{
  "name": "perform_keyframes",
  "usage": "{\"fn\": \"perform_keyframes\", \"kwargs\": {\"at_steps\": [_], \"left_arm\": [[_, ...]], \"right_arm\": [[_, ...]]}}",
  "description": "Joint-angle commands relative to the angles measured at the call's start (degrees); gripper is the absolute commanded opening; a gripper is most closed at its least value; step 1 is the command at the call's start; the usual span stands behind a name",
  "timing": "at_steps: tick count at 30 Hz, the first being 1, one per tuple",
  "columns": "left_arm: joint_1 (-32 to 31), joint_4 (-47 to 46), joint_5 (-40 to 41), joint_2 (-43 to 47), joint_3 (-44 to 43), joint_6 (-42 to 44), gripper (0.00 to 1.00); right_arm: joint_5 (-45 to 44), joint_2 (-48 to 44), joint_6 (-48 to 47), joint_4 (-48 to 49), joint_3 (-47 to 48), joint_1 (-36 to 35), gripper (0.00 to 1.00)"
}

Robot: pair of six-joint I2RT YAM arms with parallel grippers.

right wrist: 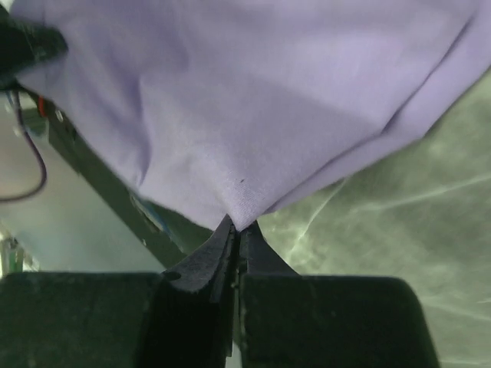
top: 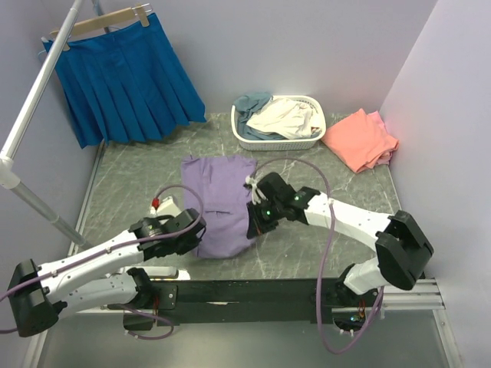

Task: Fold and stack the t-shirts
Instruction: Fold the tshirt

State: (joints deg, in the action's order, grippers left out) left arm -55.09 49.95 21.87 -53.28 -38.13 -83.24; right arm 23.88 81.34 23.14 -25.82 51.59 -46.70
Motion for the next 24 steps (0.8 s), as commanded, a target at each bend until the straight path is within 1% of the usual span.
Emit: {"fn": "perform_keyframes", "kwargs": {"at_steps": [1, 4, 5, 7, 8, 10, 11, 12, 14, 15, 16, 17, 18, 19, 20, 21, 22, 24], "left_arm": [[-0.10, 3.39, 11.52, -2.97, -7.04, 0.80, 0.09], [1.91, 2.00, 14.95, -6.21, -10.82, 3.78, 0.12], [2.96, 0.25, 15.31, -6.83, -11.43, 6.14, 0.13], [7.70, -3.44, 14.53, -7.98, -12.41, 9.74, 0.13], [11.55, -7.72, 13.82, -8.77, -12.15, 13.68, 0.12], [15.17, -12.75, 11.81, -10.00, -11.71, 17.13, 0.11], [18.32, -15.30, 11.36, -10.70, -11.36, 20.72, 0.11], [19.83, -19.41, 11.01, -11.67, -11.53, 22.23, 0.11], [23.69, -22.78, 10.22, -15.70, -13.19, 26.61, 0.10], [24.84, -25.75, 10.04, -17.28, -13.98, 28.03, 0.10], [25.90, -27.79, 9.51, -20.87, -14.95, 29.44, 0.09], [27.74, -29.02, 8.29, -22.73, -17.22, 32.06, 0.09], [28.63, -30.08, 7.84, -24.66, -18.55, 32.96, 0.08], [29.51, -32.18, 7.14, -28.42, -19.78, 33.84, 0.08], [31.08, -32.81, 5.31, -30.38, -22.57, 35.41, 0.08], [31.79, -33.51, 4.59, -32.31, -23.91, 36.04, 0.07], [32.41, -34.82, 4.07, -35.90, -25.14, 36.57, 0.05], [33.99, -36.06, 2.49, -39.26, -28.39, 38.06, 0.04]], "right_arm": [[-3.49, 3.64, -4.50, -2.03, 9.39, 2.83, 0.00], [-3.31, 7.24, -6.26, -2.65, 14.93, 6.08, 0.00], [-3.05, 9.25, -6.87, -2.65, 16.16, 8.01, 0.00], [-1.91, 11.64, -7.49, -2.57, 20.11, 9.60, 0.00], [-1.38, 14.17, -7.93, -2.30, 22.82, 11.17, 0.00], [-0.07, 17.26, -8.54, -2.74, 26.26, 12.41, 0.00], [0.37, 20.40, -8.89, -2.57, 27.84, 13.03, 0.00], [1.42, 22.26, -8.98, -3.52, 31.43, 13.91, 0.00], [1.96, 27.08, -9.69, -4.14, 35.40, 14.61, 0.00], [1.61, 28.68, -9.69, -4.32, 39.25, 15.40, 0.00], [1.96, 30.35, -10.04, -5.54, 41.46, 15.76, 0.00], [1.96, 33.41, -10.13, -5.99, 43.57, 16.11, 0.00], [1.79, 34.92, -10.04, -6.51, 47.77, 16.46, 0.00], [1.96, 36.33, -10.30, -7.82, 49.90, 17.07, 0.00], [2.05, 38.87, -10.13, -7.93, 53.31, 17.51, 0.00], [2.14, 40.29, -10.13, -8.45, 55.35, 17.78, 0.00], [2.40, 41.61, -10.30, -9.58, 57.20, 18.39, 0.00], [2.31, 45.56, -10.13, -11.25, 62.56, 18.92, 0.00]]}}
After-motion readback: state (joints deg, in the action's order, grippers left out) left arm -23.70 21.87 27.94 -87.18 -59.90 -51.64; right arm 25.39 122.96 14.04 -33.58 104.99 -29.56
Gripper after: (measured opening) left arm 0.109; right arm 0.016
